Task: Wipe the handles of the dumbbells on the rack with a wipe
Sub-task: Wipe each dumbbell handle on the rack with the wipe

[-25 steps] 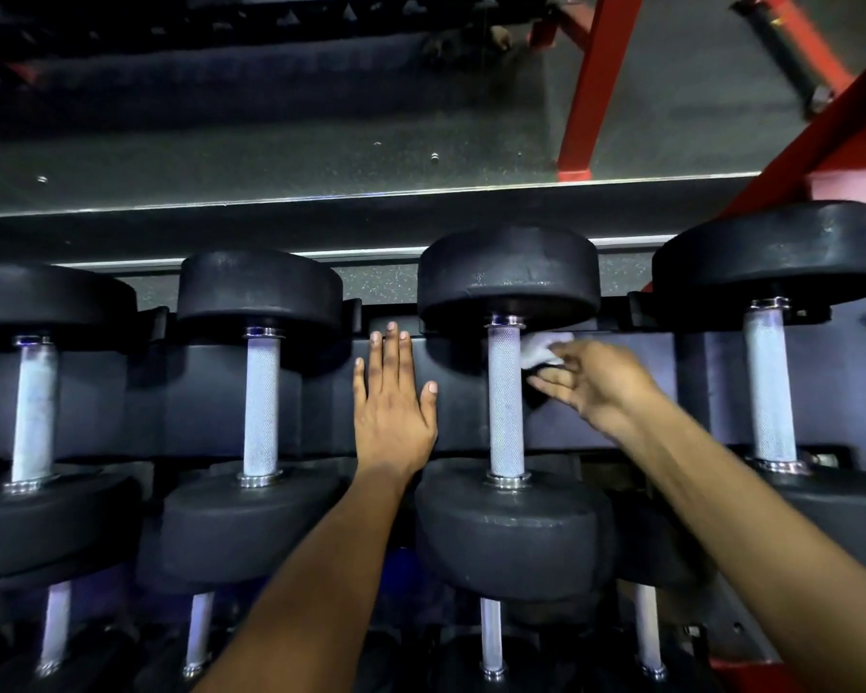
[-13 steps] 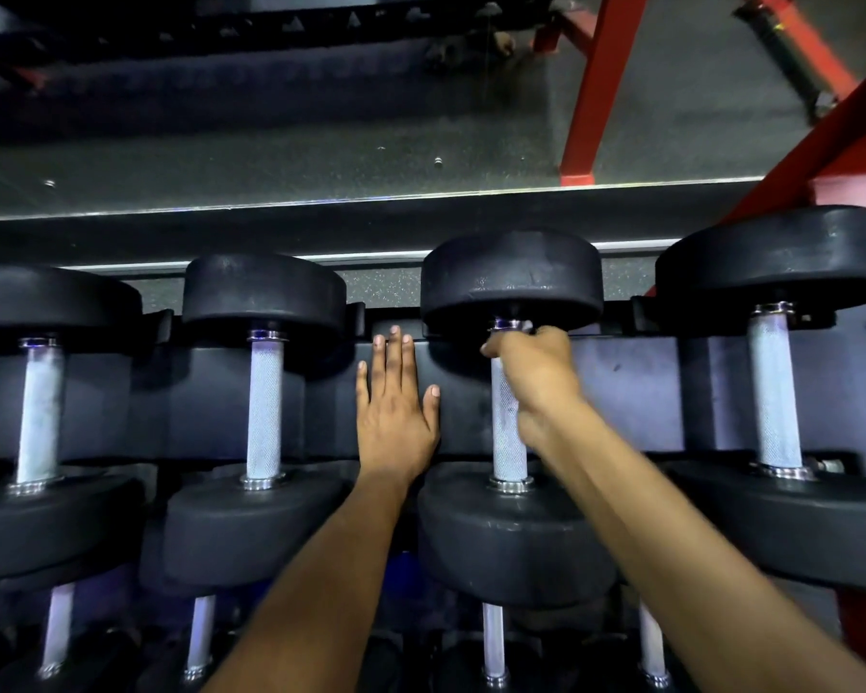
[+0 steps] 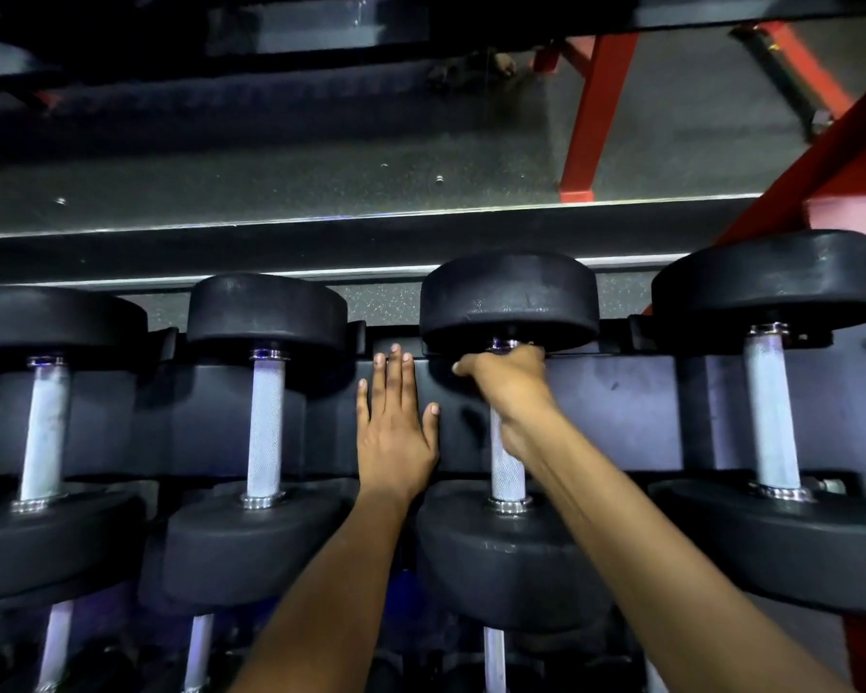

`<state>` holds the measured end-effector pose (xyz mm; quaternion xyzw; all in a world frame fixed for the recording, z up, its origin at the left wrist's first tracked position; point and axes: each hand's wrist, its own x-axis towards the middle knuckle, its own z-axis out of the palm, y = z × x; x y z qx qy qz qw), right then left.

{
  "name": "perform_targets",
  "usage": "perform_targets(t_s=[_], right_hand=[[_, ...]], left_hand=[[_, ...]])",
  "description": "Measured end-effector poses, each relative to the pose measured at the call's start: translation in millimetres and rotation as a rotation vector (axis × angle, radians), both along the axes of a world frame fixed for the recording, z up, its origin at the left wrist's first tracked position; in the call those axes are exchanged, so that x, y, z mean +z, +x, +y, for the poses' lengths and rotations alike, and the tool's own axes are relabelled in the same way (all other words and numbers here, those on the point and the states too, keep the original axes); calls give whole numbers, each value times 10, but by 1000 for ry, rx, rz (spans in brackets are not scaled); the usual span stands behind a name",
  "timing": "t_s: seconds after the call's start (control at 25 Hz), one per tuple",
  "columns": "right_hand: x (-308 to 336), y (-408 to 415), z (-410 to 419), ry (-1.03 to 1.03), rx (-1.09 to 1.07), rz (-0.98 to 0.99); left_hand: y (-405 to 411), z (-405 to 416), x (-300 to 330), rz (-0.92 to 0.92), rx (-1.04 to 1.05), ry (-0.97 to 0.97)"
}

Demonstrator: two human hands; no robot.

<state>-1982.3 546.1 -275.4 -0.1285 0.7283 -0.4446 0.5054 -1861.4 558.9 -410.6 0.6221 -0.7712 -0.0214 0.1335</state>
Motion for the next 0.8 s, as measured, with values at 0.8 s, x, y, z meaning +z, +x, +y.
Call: perform_targets(t_s=[0.8], right_hand=[[-83, -191, 392, -411, 75, 562]], left_hand=[[10, -20, 5, 0, -1, 6]])
